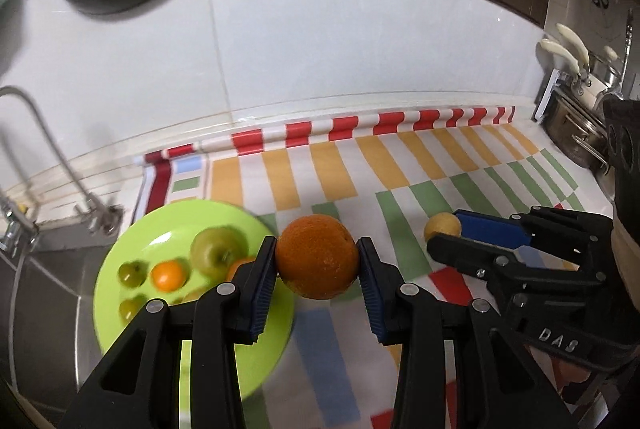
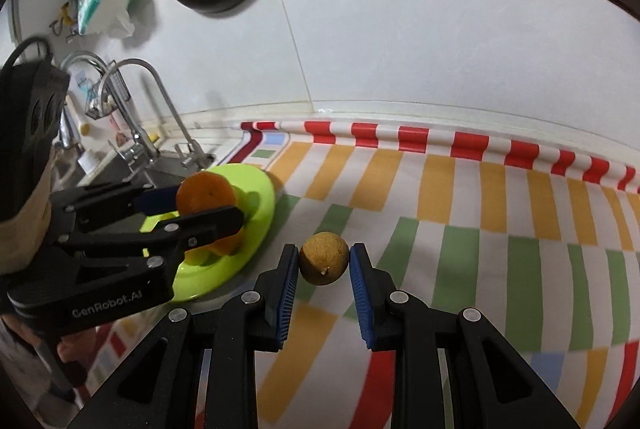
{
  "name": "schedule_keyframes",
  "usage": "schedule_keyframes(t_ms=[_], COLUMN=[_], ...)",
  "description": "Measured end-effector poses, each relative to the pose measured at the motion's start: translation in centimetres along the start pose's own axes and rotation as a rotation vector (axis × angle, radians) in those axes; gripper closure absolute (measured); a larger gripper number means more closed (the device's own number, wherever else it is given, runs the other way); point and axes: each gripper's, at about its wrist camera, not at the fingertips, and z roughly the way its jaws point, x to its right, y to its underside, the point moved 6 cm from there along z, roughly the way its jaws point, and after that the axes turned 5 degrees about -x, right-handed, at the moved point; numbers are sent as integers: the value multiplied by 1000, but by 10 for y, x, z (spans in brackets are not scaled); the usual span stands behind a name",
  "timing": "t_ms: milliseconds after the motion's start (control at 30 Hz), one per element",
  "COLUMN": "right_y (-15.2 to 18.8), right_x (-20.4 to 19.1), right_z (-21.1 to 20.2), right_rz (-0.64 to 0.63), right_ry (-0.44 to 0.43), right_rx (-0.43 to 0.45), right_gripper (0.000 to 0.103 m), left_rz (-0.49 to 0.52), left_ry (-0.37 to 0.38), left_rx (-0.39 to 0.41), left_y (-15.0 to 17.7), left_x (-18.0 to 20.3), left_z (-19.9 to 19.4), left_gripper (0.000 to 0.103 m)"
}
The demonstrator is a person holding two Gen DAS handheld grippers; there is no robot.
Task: Organize fruits
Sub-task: 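Carry both fruits onto the green plate and open both tools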
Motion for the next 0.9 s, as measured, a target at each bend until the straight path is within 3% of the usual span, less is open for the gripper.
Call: schedule_keyframes(t_ms=[200, 500, 900], right_y=[16, 31, 40], right_x=[-26, -79, -149], right_z=[-21, -21, 5], right_rz=[-17, -66, -49], right_ry=[7, -14, -12], right_rx=[19, 10, -1], right_gripper=[75, 75, 75], left_rz=[-50, -87, -20], left_ry=[-16, -40, -39], left_rx=[25, 42, 37], left_y=[32, 73, 93], left_x=[-11, -43, -111], left_z=[-30, -65, -76], left_gripper=[64, 64, 64])
